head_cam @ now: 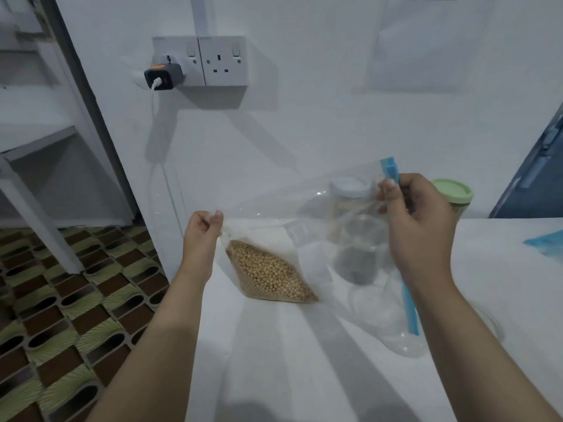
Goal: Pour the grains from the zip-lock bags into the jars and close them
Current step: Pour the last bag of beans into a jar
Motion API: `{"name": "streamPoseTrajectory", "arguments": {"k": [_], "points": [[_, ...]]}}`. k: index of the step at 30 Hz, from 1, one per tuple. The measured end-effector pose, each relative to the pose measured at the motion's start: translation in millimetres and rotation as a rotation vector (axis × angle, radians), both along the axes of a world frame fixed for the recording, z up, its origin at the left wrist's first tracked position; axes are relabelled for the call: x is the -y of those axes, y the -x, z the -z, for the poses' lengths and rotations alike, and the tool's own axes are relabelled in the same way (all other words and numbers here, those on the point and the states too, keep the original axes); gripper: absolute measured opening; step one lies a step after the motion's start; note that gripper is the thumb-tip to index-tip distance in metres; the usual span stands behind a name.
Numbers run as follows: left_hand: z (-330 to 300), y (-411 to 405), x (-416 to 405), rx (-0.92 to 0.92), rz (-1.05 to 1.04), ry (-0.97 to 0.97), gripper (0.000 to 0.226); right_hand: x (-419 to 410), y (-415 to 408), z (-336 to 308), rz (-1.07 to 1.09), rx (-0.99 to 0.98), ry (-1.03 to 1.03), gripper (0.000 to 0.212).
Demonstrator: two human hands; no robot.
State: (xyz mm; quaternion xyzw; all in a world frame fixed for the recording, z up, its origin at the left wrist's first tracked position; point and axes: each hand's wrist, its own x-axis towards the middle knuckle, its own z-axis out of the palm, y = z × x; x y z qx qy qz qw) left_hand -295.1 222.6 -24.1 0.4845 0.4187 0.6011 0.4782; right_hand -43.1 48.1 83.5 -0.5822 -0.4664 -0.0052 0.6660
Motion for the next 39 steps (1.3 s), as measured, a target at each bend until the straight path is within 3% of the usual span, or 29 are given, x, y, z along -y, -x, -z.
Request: {"name": "streamPoseTrajectory", "arguments": {"k": [4,7,10,18,24,32,39], "points": [[9,-5,8,0.036,0.085,0.065,0.005,1,5,6,-0.008,-0.009,-0.001,0.018],[12,-9,11,-0.045,0.136,0.108,0.007,2,6,8,0.002,-0.01,-0.001,0.017],[4,-15,9,-0.13,0.076,0.04,0.014,3,7,7,0.012,-0.005,0.003,0.017],[-28,-48,17,0.009,-0.117,-0.061,0.022,8,-20,-12,0.018,-0.116,-0.004,0.015],[-75,-59,21,0.092,-0.151,-0.179,0.025,14,-42,-32,-0.017,-0.246,-0.069,0.016],[-106,-72,46,0.084,-0.25,-0.2,0.028,18,-58,-57,-0.105,-0.342,-0.105,0.023],[-124,-80,74,0.131,-0.313,-0.194,0.025,19,-75,-70,-0.18,-0.334,-0.085,0.017]]}}
